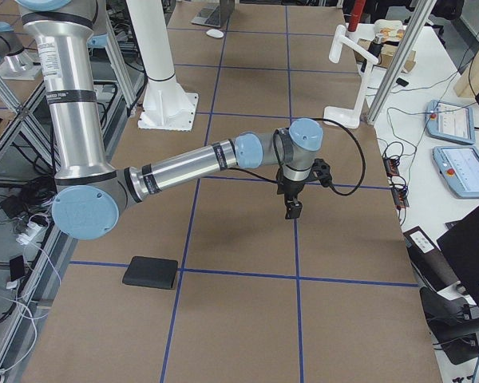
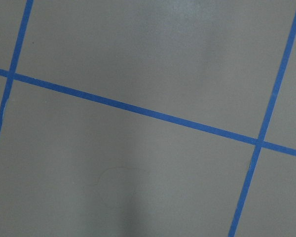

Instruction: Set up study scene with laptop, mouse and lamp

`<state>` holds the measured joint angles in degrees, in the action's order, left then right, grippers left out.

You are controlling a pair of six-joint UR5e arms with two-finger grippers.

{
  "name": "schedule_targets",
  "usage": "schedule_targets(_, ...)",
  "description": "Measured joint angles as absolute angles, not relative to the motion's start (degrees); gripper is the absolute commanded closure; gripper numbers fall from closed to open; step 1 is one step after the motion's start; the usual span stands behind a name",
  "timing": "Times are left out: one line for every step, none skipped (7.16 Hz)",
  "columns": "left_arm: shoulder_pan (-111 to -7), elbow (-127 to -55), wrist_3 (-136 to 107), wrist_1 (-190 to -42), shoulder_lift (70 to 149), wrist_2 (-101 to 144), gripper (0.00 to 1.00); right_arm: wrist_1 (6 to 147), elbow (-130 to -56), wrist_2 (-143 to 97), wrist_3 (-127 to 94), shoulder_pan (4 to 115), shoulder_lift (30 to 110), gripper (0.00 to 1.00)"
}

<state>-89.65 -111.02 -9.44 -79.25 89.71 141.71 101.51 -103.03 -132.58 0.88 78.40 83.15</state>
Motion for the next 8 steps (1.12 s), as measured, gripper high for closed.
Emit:
schedule_targets(-89.58,-113.05,-9.99,-79.26,87.66,141.67,0.0,101.51,-103.09,-132.67,0.86,78.4,83.14,0.0)
schedule_targets(-89.52,-113.96,-11.15,-79.23,86.41,141.39,0.0,101.51,-103.18,-132.75,0.8,78.4,83.14,0.0)
schedule_targets(-89.57,-114.38,-12.07,-79.26,85.14,141.0,0.0,101.5,-103.24,-132.73,0.77,78.4,83.1,0.0)
schedule_targets(-89.75,-114.68,-12.46,-79.53,82.87,140.44,0.0,101.44,-103.27,-132.65,0.81,78.4,82.99,0.0)
schedule_targets(-90.11,-114.81,-12.65,-80.08,79.95,139.97,0.0,100.94,-103.27,-132.64,0.92,78.37,82.86,0.0)
schedule_targets(-91.32,-114.84,-12.63,-80.73,76.81,139.75,0.0,99.62,-103.08,-132.7,0.98,78.25,82.79,0.0)
schedule_targets(-94.56,-114.86,-12.57,-81.12,74.07,139.32,0.0,98.35,-102.84,-132.72,0.98,77.83,82.66,0.0)
schedule_targets(-100.01,-114.9,-12.54,-81.22,71.42,138.01,0.0,97.72,-102.69,-132.67,0.97,77.07,82.41,0.0)
